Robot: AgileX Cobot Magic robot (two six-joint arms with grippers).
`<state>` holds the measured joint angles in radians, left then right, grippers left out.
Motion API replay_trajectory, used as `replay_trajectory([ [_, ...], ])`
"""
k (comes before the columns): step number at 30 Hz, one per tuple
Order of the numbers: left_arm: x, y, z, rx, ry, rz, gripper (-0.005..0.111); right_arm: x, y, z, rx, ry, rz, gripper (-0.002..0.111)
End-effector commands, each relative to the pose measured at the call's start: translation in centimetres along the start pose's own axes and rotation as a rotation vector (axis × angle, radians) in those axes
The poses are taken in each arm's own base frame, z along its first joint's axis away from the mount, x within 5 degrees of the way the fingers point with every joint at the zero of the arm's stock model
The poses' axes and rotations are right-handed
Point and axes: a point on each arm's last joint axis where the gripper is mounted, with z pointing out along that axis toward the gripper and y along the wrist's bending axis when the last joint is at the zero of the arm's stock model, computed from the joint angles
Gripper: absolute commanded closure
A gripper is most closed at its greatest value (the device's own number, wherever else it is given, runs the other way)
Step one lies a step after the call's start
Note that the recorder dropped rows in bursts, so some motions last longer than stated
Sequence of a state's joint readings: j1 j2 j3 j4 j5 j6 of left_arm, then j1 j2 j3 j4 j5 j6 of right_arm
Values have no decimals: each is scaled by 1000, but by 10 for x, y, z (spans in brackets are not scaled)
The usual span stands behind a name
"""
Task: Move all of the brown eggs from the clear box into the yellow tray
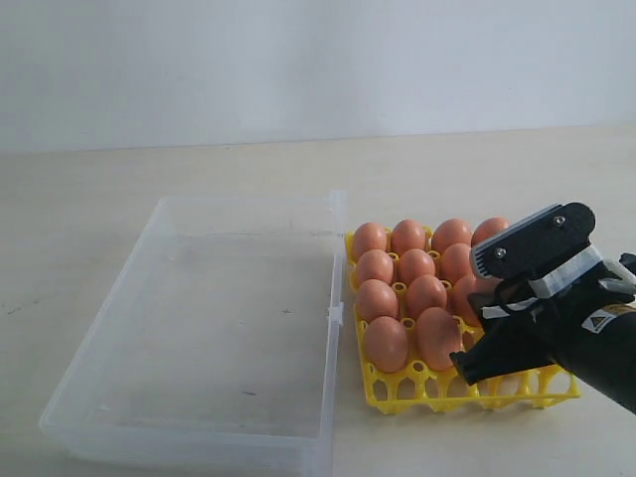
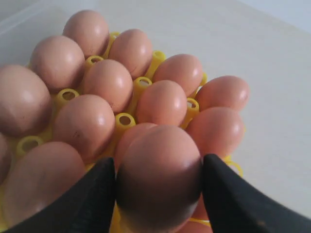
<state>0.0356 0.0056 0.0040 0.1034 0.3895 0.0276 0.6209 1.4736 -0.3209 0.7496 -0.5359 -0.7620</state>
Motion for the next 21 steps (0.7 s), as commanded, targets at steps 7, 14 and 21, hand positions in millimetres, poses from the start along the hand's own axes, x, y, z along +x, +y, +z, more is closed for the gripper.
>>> replay_trajectory([
  [7, -2, 0, -1, 5, -19, -6, 107, 6, 3, 2, -23, 45, -4, 105],
  [14, -2, 0, -1, 5, -19, -6, 107, 10, 5, 4, -40, 76, -4, 66],
  [21, -2, 0, -1, 5, -19, -6, 107, 8, 4, 2, -39, 64, -17, 47],
])
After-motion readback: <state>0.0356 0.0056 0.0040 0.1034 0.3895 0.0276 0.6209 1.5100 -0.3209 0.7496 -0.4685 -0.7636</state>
